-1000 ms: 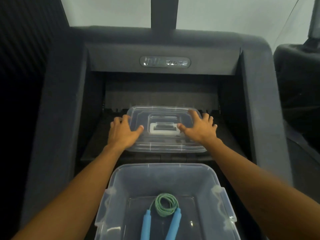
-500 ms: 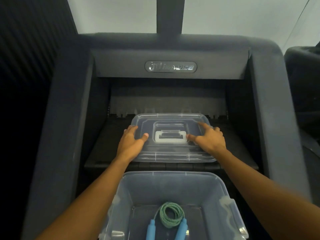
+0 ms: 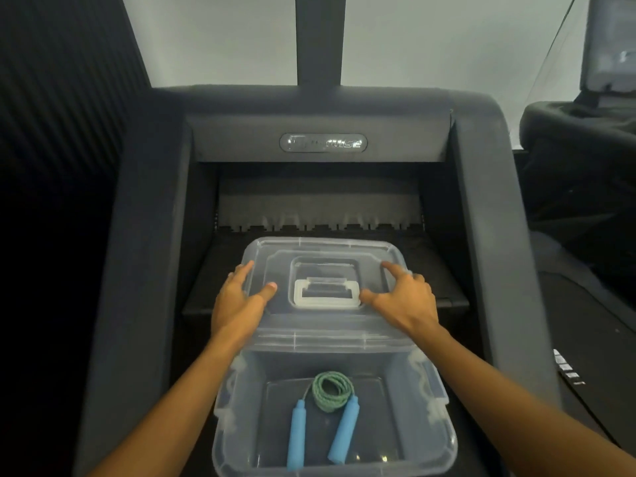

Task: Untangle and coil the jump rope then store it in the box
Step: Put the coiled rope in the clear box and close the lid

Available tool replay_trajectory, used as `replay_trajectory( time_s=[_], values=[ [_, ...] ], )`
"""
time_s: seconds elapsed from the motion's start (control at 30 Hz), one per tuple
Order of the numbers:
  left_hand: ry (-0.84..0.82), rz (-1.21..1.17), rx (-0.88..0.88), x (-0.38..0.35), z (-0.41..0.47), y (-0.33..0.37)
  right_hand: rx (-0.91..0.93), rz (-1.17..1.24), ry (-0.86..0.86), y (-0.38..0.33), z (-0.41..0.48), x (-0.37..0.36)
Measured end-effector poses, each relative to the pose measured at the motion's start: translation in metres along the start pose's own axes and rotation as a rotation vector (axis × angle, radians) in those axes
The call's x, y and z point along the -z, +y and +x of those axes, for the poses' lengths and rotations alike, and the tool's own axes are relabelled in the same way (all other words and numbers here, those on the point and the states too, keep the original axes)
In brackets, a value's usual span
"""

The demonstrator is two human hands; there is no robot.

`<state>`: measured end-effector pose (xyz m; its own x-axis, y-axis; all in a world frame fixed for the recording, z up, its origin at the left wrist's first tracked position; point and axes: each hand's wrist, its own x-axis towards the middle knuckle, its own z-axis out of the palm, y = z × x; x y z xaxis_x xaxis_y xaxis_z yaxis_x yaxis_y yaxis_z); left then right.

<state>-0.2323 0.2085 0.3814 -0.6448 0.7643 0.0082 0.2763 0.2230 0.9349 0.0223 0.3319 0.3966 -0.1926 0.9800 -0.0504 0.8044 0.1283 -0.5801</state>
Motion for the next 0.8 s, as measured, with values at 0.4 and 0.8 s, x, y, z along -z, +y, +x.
replay_trajectory(
  time_s=[0.4,0.8],
  values=[
    [-0.030,0.234,-0.031,0.029,-0.133,-0.033,0.028,-0.091,-0.037,0.025,-0.121,0.002],
    [-0.125,0.552,-0.050,0.014,-0.155,-0.053,-0.030,-0.142,-0.073,0.053,-0.133,-0.027]
  ],
)
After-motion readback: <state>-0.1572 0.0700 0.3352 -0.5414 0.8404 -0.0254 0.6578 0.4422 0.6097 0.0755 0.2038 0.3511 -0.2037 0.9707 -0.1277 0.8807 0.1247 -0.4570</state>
